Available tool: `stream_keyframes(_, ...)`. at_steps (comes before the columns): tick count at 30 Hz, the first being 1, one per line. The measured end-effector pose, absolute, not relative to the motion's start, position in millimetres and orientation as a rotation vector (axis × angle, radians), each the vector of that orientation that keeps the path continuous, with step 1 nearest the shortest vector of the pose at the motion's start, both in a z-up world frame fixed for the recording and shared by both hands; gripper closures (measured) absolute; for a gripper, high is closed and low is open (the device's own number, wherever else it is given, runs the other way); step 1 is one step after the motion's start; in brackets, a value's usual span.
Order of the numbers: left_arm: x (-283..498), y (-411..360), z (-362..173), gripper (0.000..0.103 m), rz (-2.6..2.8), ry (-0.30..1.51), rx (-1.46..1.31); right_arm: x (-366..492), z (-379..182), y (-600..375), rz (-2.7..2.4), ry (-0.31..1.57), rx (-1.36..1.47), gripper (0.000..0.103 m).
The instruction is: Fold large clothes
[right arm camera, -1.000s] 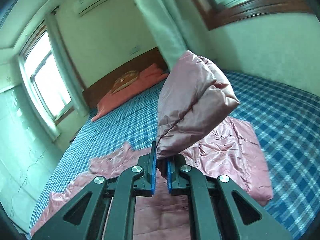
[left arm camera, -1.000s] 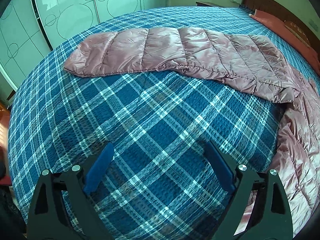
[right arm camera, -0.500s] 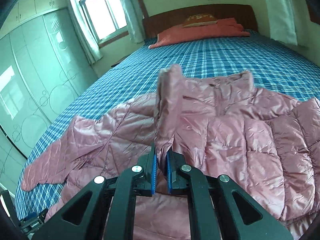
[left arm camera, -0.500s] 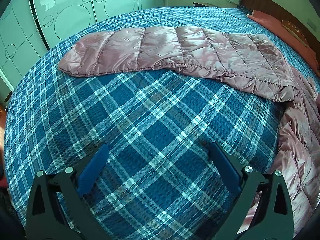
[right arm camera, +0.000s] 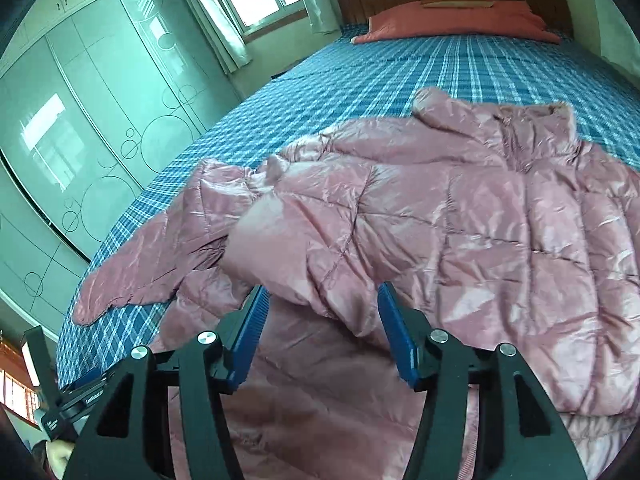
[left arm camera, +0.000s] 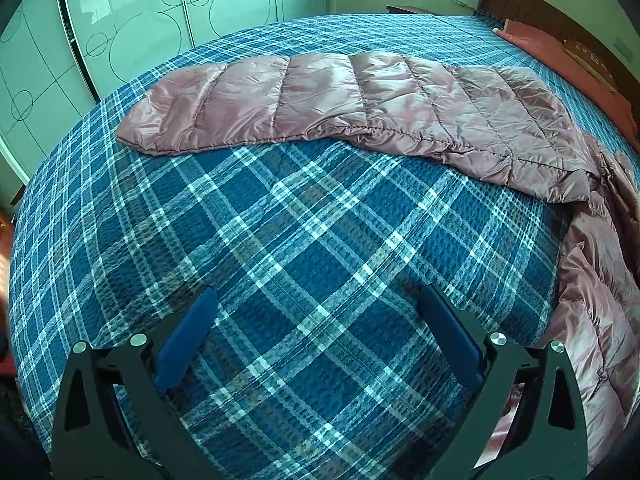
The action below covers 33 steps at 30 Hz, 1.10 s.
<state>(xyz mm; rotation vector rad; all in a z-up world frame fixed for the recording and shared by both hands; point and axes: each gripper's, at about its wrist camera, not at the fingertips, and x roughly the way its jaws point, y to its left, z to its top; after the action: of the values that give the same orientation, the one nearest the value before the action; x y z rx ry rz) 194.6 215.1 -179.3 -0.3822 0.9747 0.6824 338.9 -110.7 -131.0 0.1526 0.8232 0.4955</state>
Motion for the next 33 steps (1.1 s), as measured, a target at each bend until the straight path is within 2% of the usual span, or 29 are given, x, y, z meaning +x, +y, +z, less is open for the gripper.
stream_keyframes(5, 195, 215, -180, 0.002, 0.684, 0.974, -0.378, 332, -120, -221, 0.164, 0.769, 0.203, 0.047)
stream_keyframes(8, 196, 215, -180, 0.002, 0.684, 0.973, -0.377, 337, -144, -270, -0.046, 0.806, 0.136, 0.05)
stream_keyframes(10, 196, 215, -181, 0.002, 0.685, 0.974, -0.377, 345, -175, -289, -0.069, 0.901, 0.138, 0.05)
stream_keyframes(14, 196, 214, -181, 0.002, 0.685, 0.973, -0.375, 348, -168, -288, -0.042, 0.903, 0.122, 0.05)
stream_keyframes(18, 198, 216, -184, 0.002, 0.689, 0.977, -0.365, 364, -137, -299, -0.089, 0.774, 0.163, 0.049)
stream_keyframes(21, 199, 217, -184, 0.002, 0.69, 0.978, -0.362, 389, -148, -315, -0.125, 0.804, 0.172, 0.049)
stream_keyframes(24, 199, 219, -185, 0.002, 0.69, 0.978, -0.361, 410, -184, -319, -0.12, 0.915, 0.177, 0.048)
stream_keyframes(30, 200, 217, -185, 0.002, 0.69, 0.977, -0.36, 394, -151, -298, -0.103, 0.852, 0.208, 0.048)
stream_keyframes(33, 199, 217, -185, 0.002, 0.69, 0.977, -0.361, 377, -156, -272, -0.079, 0.833, 0.178, 0.048)
